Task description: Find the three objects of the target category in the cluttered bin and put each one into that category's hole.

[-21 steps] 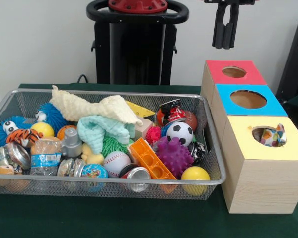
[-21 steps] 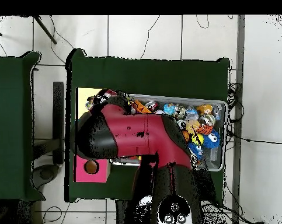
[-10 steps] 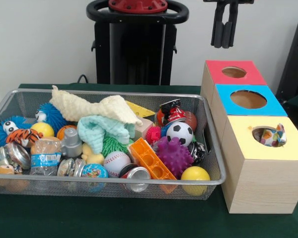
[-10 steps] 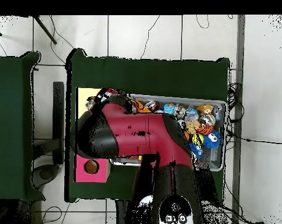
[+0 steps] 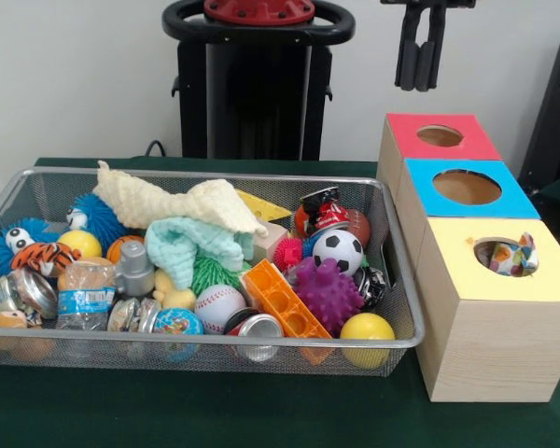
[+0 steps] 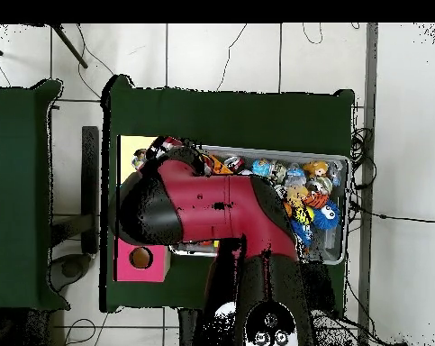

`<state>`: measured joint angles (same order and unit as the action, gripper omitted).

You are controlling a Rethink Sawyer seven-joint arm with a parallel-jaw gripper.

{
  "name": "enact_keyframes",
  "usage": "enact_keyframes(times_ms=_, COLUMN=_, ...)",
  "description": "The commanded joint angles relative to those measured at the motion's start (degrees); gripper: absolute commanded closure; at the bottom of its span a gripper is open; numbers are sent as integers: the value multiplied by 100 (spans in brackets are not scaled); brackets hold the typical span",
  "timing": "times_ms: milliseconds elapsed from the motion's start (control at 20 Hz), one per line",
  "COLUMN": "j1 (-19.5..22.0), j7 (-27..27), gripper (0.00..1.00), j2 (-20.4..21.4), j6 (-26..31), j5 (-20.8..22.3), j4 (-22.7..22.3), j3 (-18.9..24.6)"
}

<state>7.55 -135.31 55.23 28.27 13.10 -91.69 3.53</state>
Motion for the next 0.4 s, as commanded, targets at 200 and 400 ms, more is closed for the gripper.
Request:
enact_keyframes(times_ms=200, j1=111, j7=118, gripper=100, j2=-366, j6=620, j5=239, j4=49, j3=-11)
enact_keyframes(times_ms=400, j1=48, j7=40, gripper=100, j2=-399, j6=643, j5=243, j4=79, j3=-72)
